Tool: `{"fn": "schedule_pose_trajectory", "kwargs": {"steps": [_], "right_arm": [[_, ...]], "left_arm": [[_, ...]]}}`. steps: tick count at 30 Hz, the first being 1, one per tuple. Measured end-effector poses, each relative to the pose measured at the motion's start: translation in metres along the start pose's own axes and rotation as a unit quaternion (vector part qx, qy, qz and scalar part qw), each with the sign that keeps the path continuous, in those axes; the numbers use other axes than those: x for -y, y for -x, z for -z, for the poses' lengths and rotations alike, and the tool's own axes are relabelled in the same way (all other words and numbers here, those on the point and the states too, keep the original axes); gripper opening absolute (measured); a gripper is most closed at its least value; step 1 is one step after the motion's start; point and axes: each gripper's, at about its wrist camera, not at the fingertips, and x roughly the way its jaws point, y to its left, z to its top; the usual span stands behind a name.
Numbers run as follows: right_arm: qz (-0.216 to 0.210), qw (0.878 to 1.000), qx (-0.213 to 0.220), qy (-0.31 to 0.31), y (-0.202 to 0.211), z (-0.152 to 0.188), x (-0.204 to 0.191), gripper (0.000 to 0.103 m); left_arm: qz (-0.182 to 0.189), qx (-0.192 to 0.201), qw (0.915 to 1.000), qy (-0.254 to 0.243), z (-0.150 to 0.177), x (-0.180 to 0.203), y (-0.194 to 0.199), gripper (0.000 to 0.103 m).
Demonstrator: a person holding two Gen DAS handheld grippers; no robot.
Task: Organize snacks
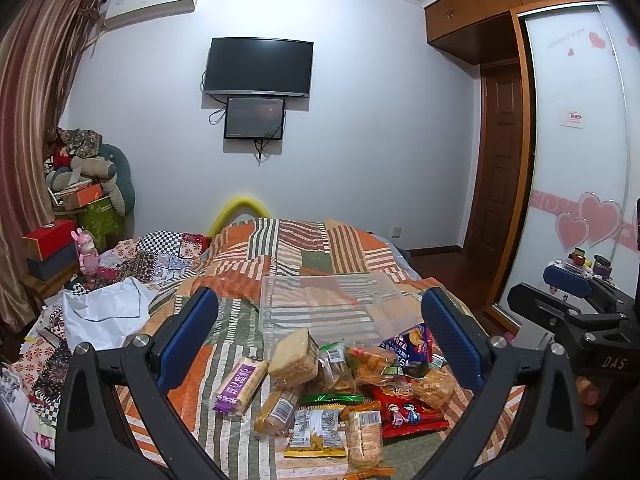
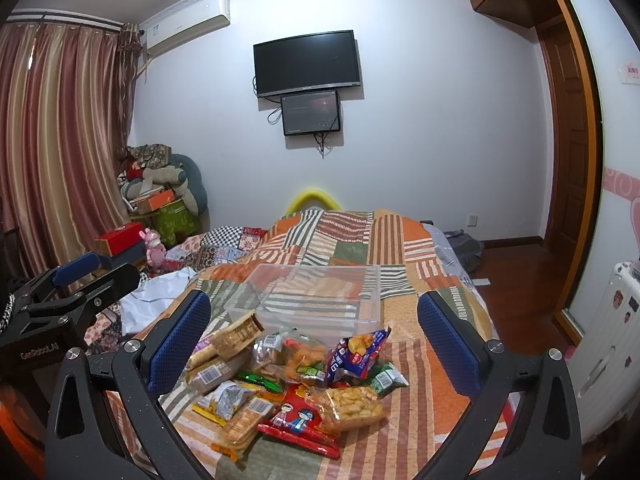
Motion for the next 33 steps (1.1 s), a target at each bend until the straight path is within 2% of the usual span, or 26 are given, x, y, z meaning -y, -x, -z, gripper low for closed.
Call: {"fn": "schedule_pose_trajectory", "kwargs": {"steps": [33], "right_arm": [[-0.009, 1.0, -0.016, -0.006, -0.011, 0.001, 0.002, 0.103]], "left_arm": [[0.013, -0.007, 0.9999, 0.003, 0.0, -0.003, -0.005, 0.103]]}}
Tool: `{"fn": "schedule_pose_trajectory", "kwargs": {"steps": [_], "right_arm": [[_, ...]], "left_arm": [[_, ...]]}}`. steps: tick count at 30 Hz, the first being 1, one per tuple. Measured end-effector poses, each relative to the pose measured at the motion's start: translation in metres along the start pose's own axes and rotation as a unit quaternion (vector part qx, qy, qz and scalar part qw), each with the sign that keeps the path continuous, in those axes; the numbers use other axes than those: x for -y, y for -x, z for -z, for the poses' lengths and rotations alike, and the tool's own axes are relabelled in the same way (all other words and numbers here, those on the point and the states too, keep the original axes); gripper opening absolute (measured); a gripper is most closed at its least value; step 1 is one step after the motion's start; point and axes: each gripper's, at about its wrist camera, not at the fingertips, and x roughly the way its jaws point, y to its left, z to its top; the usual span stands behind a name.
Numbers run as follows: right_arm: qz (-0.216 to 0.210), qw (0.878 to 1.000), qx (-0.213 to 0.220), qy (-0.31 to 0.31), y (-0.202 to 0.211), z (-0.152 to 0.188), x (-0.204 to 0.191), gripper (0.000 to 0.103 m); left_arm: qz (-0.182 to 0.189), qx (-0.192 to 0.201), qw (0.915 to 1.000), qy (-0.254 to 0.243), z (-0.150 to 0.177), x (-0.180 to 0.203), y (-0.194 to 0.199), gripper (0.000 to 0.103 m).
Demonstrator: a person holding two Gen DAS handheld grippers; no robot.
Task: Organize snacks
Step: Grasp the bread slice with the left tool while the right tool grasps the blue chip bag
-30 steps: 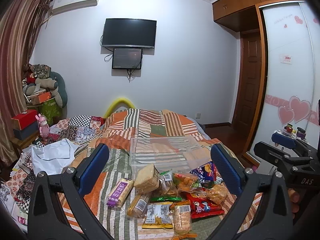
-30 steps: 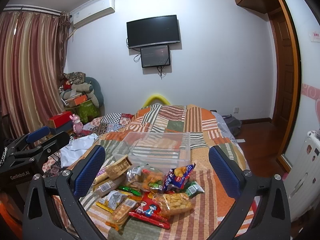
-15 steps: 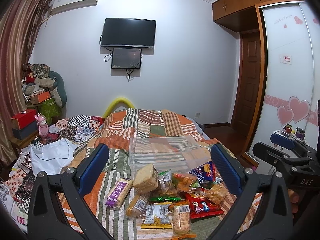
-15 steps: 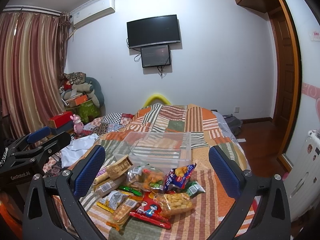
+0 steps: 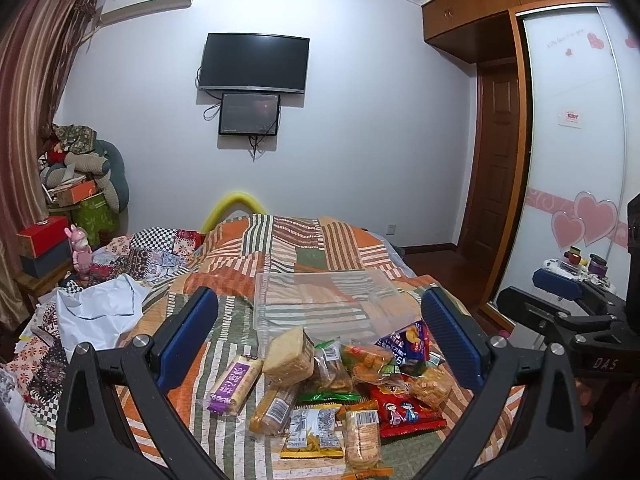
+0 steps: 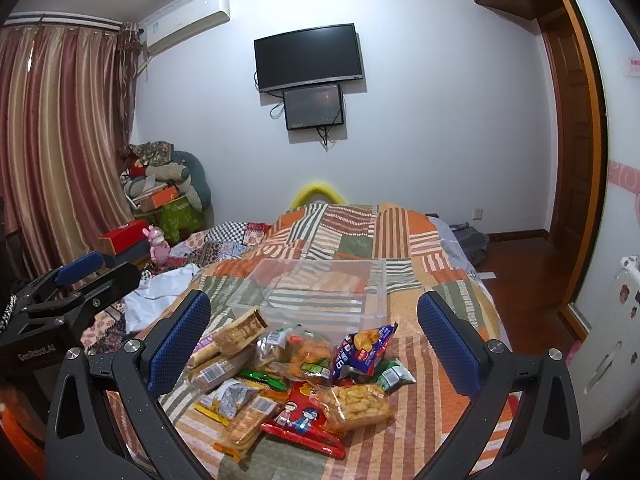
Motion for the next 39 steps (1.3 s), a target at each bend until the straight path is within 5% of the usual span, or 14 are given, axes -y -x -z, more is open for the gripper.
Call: {"fn": "schedule_pose_trajectory", "kwargs": {"steps": [13, 24, 39], "right_arm": [[0.01, 0.997, -0.079, -0.009, -0.039, 0.016, 0.029, 0.088], [0.004, 0.984, -0.171, -0.05, -0.093, 0.039, 0.062, 0.067], [-0.008, 0.971, -0.229, -0.07, -0.15, 0.056, 0.073, 0.066]], "left_arm": [[0.003, -0.074, 0.9973, -0.006, 0.015, -0.018, -0.047, 0.079], [0.017, -0.185, 0.9825, 0.016, 0.049, -0.041, -0.128, 0.076], [0.027, -0.263, 0.9629, 0.054, 0.078, -0.062, -0.209, 0.076]]}}
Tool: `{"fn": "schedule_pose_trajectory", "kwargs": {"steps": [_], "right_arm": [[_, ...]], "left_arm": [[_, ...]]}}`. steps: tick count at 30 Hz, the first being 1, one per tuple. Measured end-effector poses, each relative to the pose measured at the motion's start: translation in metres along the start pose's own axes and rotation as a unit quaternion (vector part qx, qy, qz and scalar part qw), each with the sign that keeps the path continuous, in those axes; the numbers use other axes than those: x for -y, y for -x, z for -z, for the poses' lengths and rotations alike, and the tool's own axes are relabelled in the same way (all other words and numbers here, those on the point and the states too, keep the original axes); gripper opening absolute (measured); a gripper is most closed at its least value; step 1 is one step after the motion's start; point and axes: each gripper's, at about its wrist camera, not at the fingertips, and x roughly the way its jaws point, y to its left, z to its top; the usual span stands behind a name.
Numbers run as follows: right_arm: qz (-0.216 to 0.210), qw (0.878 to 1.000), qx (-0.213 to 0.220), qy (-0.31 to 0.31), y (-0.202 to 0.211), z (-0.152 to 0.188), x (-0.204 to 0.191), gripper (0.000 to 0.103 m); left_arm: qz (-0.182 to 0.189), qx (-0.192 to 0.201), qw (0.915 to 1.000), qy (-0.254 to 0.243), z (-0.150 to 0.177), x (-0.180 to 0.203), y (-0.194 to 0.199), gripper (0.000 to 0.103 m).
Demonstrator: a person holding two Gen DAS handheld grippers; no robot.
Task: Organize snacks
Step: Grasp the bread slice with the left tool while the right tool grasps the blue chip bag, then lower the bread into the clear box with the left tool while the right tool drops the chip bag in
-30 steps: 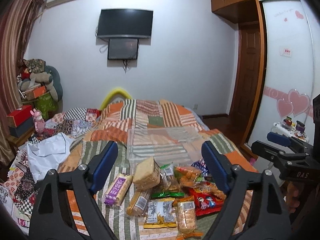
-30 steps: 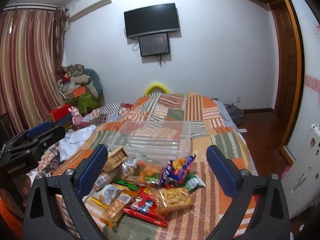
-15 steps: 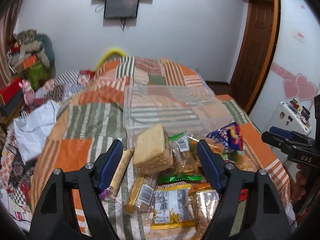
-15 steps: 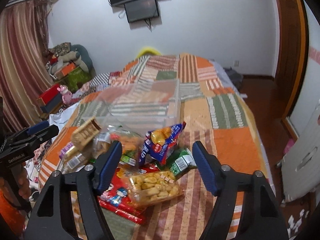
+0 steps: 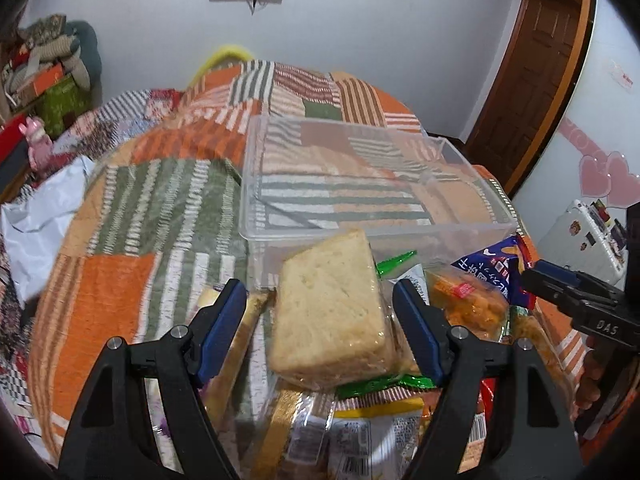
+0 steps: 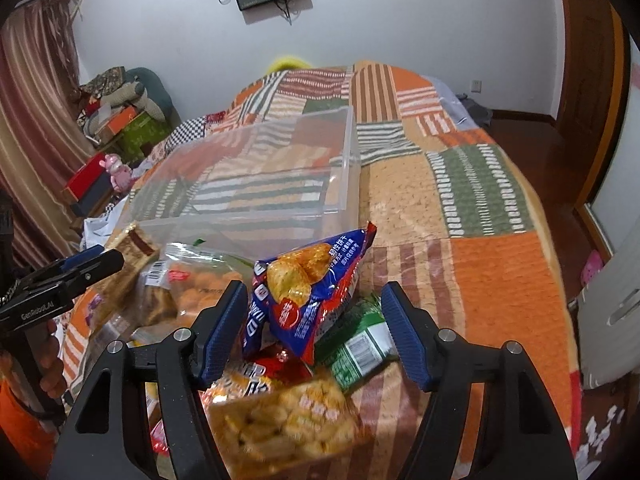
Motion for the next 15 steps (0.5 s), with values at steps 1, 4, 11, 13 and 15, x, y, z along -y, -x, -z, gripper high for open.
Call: {"fn": "schedule_pose_trajectory", "kwargs": {"steps": [1, 4, 11, 13, 15], "right_arm": [[-0.001, 1.0, -0.004, 0.001, -0.003, 0.0, -0.001, 0.066], [-0.003, 1.0, -0.016, 0.005, -0.012, 0.0, -0.003, 0.066], [-0.01, 1.0, -0.026, -0.002, -0.022, -0.001, -0.001, 0.059], [-0.015, 1.0, -0.024, -0.009, -0.021, 0.0, 0.002, 0.057], [-0.019, 0.999, -0.023, -0.013, -0.02, 0.0, 0.005, 0.052]], "left_arm": [[0.0, -0.004, 1.0, 0.002, -0.001, -0.002, -0.005, 0.076], [0.007, -0.015, 0.9998, 0.008, 0.0, -0.004, -0.016, 0.076], [0.002, -0.013, 0.9995, 0.03, 0.001, -0.011, -0.019, 0.055], [0.009, -0.018, 0.9992, 0.034, 0.001, -0.016, -0.021, 0.054], [0.006, -0.017, 0.9993, 0.032, 0.002, -0.019, -0.02, 0.054]]}}
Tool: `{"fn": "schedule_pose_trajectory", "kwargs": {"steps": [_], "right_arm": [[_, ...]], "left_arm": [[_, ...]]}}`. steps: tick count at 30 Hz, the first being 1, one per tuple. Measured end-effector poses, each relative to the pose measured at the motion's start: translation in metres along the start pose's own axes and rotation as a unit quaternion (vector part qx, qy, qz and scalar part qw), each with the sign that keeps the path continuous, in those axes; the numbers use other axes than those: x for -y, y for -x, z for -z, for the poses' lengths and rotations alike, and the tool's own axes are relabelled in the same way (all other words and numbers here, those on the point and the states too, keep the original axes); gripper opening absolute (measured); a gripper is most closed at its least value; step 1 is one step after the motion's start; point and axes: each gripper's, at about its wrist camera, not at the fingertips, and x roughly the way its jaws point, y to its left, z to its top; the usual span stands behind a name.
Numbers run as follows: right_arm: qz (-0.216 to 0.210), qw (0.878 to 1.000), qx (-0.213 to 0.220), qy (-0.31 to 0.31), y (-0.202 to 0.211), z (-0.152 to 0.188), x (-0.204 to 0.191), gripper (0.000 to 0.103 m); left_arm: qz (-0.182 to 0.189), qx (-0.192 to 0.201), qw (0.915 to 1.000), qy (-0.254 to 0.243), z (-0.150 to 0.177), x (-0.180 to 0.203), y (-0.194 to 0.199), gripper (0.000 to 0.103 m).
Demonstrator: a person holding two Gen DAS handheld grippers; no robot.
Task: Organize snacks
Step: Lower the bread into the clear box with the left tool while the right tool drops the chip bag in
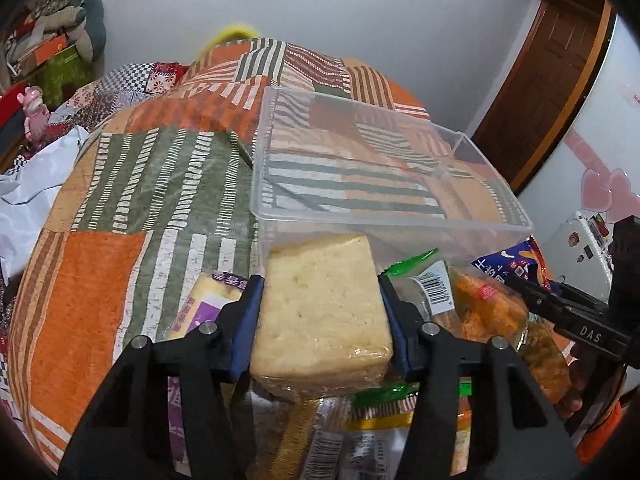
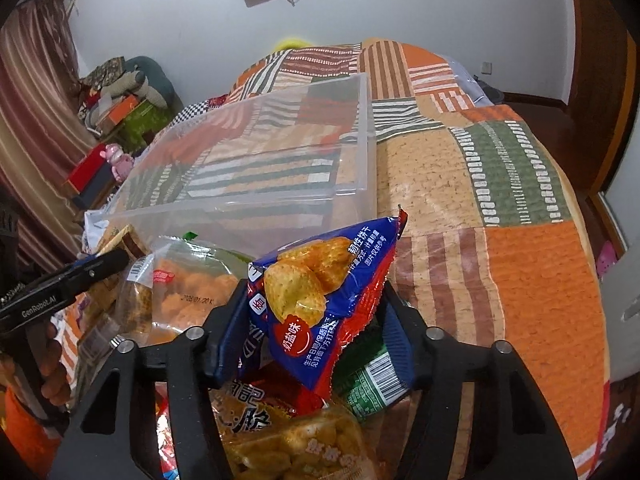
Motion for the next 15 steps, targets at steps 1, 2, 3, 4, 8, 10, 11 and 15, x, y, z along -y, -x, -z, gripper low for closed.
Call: {"fn": "schedule_pose_trajectory", "kwargs": {"steps": [1, 2, 3, 4, 8, 10, 11, 15], "right_arm": [[-0.002, 1.0, 0.001, -0.002, 0.001, 0.0, 0.001, 0.051], [-0.001, 1.0, 0.003, -0.002, 0.003, 0.0, 0.001, 0.051], [0.0, 1.0, 0.004, -0.001, 0.004, 0.0, 0.001, 0.05], [0.003, 1.0, 0.006, 0.002, 0.006, 0.0, -0.001, 0.05], [0.011, 1.0, 0.02, 0.011, 0.018, 0.002, -0.003, 0.05], [0.013, 0.999, 0.028, 0.013, 0.027, 0.003, -0.003, 0.049], [0.013, 0.999, 0.031, 0.013, 0.031, 0.003, -0.003, 0.049], [0.01, 0.999, 0.046, 0.014, 0.044, -0.002, -0.005, 0.049]], "left_arm": [[-0.001, 0.0, 1.0, -0.002, 0.001, 0.0, 0.0, 0.054], [-0.002, 0.001, 1.0, -0.003, 0.002, 0.0, 0.001, 0.054], [-0.003, 0.001, 1.0, -0.004, 0.002, -0.001, 0.002, 0.054], [-0.003, 0.001, 1.0, -0.004, 0.003, -0.001, 0.004, 0.054], [0.001, 0.005, 1.0, 0.004, 0.005, -0.005, 0.012, 0.054], [-0.005, 0.012, 0.9999, -0.001, 0.005, -0.002, 0.019, 0.054], [-0.008, 0.016, 0.9998, -0.005, 0.006, -0.001, 0.022, 0.054], [-0.019, 0.041, 0.9987, -0.022, 0.005, 0.009, 0.044, 0.054]]}}
